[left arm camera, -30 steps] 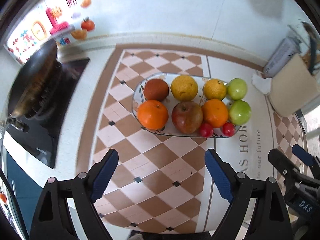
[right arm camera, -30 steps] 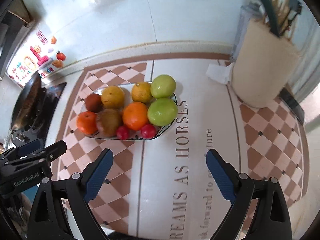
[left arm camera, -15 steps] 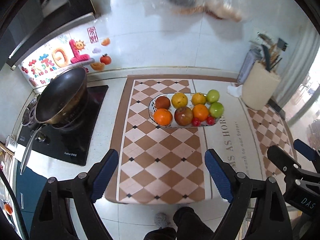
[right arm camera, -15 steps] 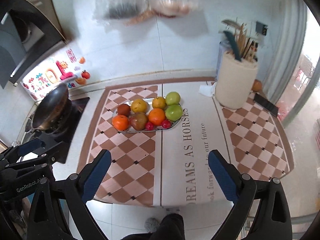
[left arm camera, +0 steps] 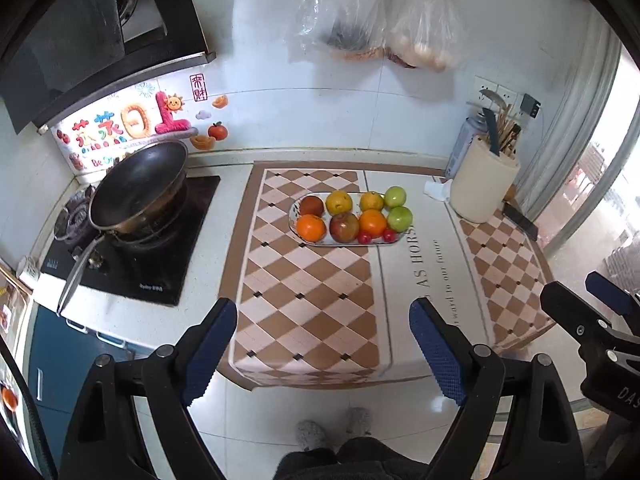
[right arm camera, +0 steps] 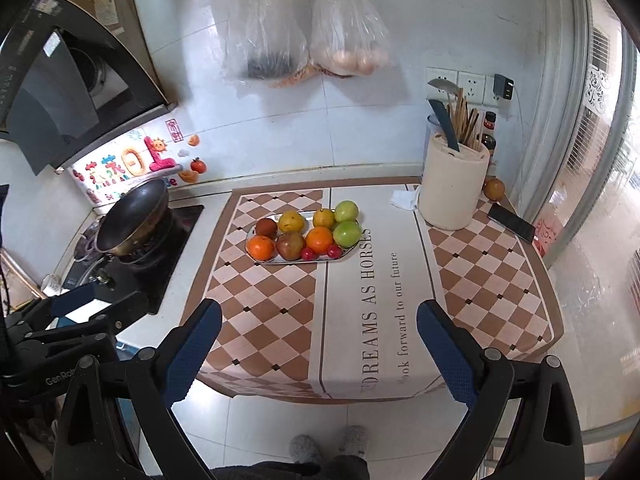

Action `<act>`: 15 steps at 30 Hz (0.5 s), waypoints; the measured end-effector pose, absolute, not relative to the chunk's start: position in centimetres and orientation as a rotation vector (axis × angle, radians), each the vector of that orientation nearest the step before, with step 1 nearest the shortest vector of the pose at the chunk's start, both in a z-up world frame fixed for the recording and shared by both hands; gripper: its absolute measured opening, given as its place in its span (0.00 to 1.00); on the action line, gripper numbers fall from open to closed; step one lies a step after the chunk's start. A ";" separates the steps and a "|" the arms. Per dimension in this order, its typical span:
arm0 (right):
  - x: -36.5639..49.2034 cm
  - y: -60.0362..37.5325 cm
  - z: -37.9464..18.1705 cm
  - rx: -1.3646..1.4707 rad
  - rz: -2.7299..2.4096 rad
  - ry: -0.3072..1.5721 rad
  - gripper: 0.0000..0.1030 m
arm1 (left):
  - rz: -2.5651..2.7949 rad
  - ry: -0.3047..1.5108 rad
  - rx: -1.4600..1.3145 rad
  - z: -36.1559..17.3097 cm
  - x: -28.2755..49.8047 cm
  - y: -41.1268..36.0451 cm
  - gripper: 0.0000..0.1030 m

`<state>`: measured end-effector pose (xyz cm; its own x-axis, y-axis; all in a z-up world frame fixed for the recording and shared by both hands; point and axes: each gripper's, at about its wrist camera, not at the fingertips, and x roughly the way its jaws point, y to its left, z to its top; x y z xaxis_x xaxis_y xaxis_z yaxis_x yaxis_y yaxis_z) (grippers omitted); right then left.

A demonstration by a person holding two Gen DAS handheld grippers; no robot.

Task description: Organize fruits

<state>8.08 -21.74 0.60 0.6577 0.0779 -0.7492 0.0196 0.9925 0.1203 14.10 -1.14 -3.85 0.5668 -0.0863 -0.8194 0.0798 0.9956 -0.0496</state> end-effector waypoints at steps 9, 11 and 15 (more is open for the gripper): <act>9.2 -23.2 1.3 0.095 0.052 0.857 0.97 | -0.049 0.943 -0.029 -3.2 14.0 -2.0 0.86; 9.8 -23.4 1.1 0.092 0.048 0.857 0.97 | -0.037 0.953 -0.039 -3.6 14.6 -2.1 0.86; 11.6 -23.7 0.6 0.084 0.035 0.856 0.97 | -0.014 0.950 -0.030 -4.0 15.8 -2.2 0.86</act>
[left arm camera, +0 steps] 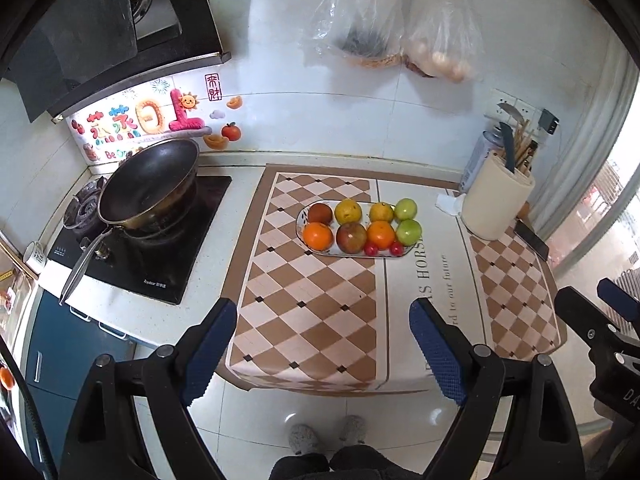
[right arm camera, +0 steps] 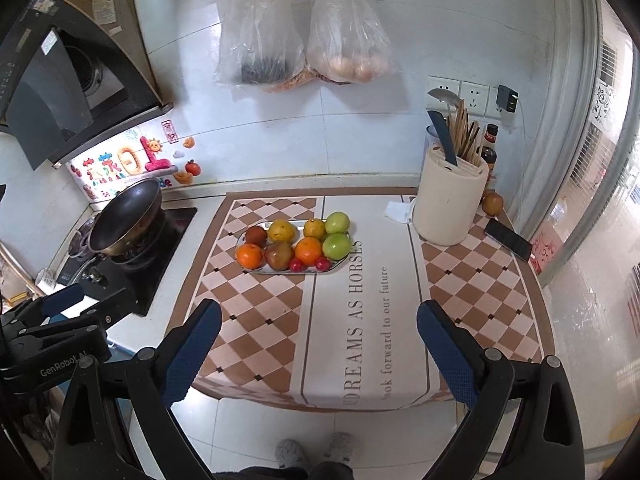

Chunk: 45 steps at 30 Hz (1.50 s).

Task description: Organize fruits

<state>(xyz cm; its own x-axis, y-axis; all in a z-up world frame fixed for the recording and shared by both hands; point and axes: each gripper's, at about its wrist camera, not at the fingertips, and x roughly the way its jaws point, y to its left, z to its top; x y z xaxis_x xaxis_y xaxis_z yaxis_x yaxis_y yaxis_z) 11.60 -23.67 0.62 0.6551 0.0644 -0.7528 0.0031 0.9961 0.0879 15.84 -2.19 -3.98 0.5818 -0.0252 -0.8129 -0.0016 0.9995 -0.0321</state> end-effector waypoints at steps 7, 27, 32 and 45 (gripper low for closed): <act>15.2 -23.8 -0.6 0.078 0.020 0.863 0.97 | 0.009 0.947 -0.010 -4.7 18.2 -2.4 0.98; 23.0 -22.3 -6.6 0.073 -0.006 0.976 0.97 | 0.032 1.038 0.040 -9.1 24.7 -2.6 0.98; 23.6 -22.5 -7.4 0.076 -0.018 0.996 0.97 | 0.032 1.053 0.046 -9.8 25.4 -2.7 0.98; 23.7 -23.2 -7.5 0.081 -0.034 0.995 0.97 | 0.021 1.064 0.048 -10.3 26.0 -2.9 0.98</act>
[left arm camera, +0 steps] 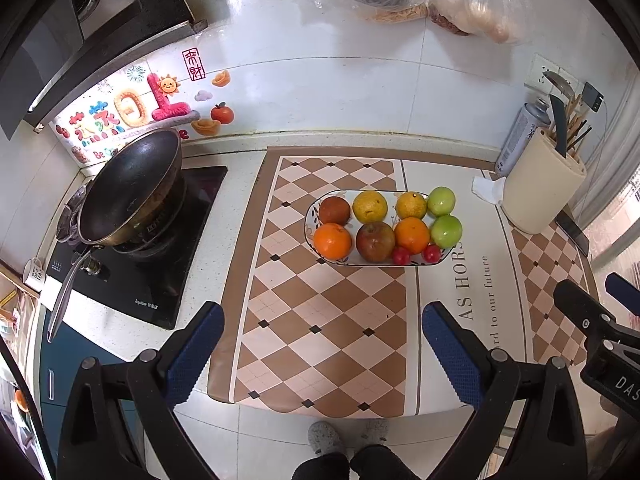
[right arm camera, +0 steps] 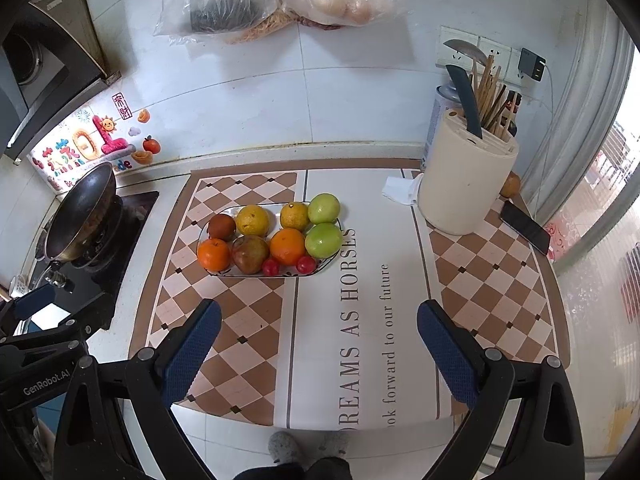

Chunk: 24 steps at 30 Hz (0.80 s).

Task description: Organize fruits

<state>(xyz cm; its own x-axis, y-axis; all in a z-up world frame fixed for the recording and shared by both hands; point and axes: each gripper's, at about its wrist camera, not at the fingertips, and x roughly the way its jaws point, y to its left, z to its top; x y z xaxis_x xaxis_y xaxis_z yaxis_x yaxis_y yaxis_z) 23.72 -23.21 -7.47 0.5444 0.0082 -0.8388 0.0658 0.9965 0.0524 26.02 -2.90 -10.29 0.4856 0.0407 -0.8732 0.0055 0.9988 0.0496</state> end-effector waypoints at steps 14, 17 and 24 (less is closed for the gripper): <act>23.0 -23.0 -7.3 0.074 -0.021 0.997 0.97 | 0.025 1.066 0.042 -10.1 25.2 -3.4 0.98; 23.0 -23.1 -7.4 0.074 -0.020 1.001 0.97 | 0.021 1.063 0.046 -10.1 25.3 -3.3 0.98; 22.9 -23.2 -7.3 0.067 -0.021 1.002 0.97 | 0.033 1.055 0.034 -9.7 24.8 -3.0 0.98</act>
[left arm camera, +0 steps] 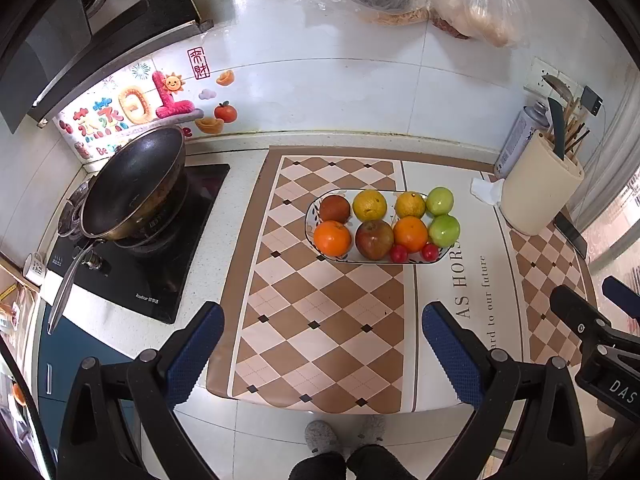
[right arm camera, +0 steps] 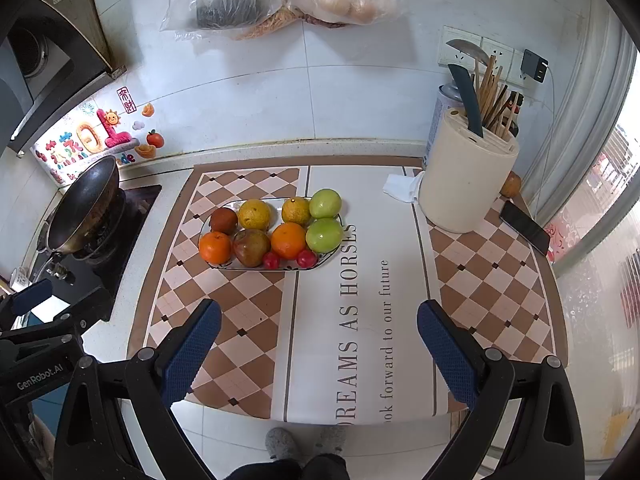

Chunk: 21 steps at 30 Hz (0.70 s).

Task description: Organize fruits

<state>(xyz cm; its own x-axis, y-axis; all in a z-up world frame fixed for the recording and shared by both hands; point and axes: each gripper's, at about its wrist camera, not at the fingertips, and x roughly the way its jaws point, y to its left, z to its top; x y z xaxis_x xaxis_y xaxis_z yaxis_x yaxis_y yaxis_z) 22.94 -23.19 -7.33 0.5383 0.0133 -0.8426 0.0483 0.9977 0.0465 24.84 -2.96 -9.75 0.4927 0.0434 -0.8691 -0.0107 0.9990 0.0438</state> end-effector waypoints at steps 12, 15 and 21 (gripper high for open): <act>23.0 -23.2 -7.3 0.067 -0.019 1.003 0.97 | 0.044 1.044 0.027 -9.3 24.8 -3.0 0.98; 23.0 -23.2 -7.3 0.068 -0.018 1.002 0.97 | 0.045 1.042 0.026 -9.2 24.7 -3.0 0.98; 23.0 -23.3 -7.2 0.067 -0.018 1.002 0.97 | 0.038 1.042 0.029 -9.1 24.7 -3.1 0.98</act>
<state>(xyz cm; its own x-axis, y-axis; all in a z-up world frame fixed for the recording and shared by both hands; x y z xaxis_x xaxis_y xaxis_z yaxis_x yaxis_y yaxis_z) 22.98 -23.28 -7.24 0.5385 0.0152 -0.8425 0.0461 0.9978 0.0475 24.73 -3.08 -9.13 0.5040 0.0456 -0.8625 -0.0180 0.9989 0.0423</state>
